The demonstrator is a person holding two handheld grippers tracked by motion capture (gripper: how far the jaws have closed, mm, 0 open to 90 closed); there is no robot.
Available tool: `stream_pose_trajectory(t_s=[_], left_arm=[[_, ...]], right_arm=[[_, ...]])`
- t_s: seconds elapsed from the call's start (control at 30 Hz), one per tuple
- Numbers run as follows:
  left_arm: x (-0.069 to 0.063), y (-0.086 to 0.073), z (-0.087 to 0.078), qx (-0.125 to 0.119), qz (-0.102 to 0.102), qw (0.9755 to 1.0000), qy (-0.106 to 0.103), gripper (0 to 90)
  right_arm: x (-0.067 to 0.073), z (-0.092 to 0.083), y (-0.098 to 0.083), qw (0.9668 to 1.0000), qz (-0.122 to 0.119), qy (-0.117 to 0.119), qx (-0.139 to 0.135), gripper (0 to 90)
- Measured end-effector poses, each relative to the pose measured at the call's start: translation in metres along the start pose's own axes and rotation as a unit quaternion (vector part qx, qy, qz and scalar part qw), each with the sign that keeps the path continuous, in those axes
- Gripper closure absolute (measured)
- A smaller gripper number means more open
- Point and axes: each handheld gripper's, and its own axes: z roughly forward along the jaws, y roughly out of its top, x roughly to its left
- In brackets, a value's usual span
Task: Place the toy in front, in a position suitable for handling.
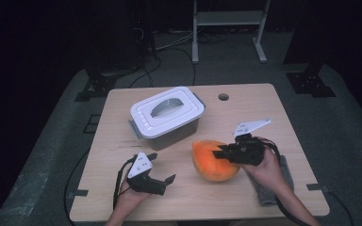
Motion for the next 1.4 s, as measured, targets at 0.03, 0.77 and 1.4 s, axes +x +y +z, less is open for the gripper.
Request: stream_pose_trajectory(t_s=[0.03, 0.77, 1.4], left_arm=[[-0.001, 0.001, 0.001, -0.003, 0.002, 1.0000, -0.003, 0.0], [-0.030, 0.014, 0.019, -0.002, 0.053, 0.9941, -0.095, 4.6], [-0.034, 0.009, 0.035, 0.028, 0.066, 0.9922, -0.102, 8.9]], right_arm=[[0.004, 0.005, -0.001, 1.0000, -0.005, 0.000, 0.006, 74.0], [0.042, 0.056, -0.020, 0.9994, -0.016, -0.012, 0.030, 63.9], [-0.019, -0.041, -0.064, 0.9957, 0.026, -0.087, -0.018, 45.3]])
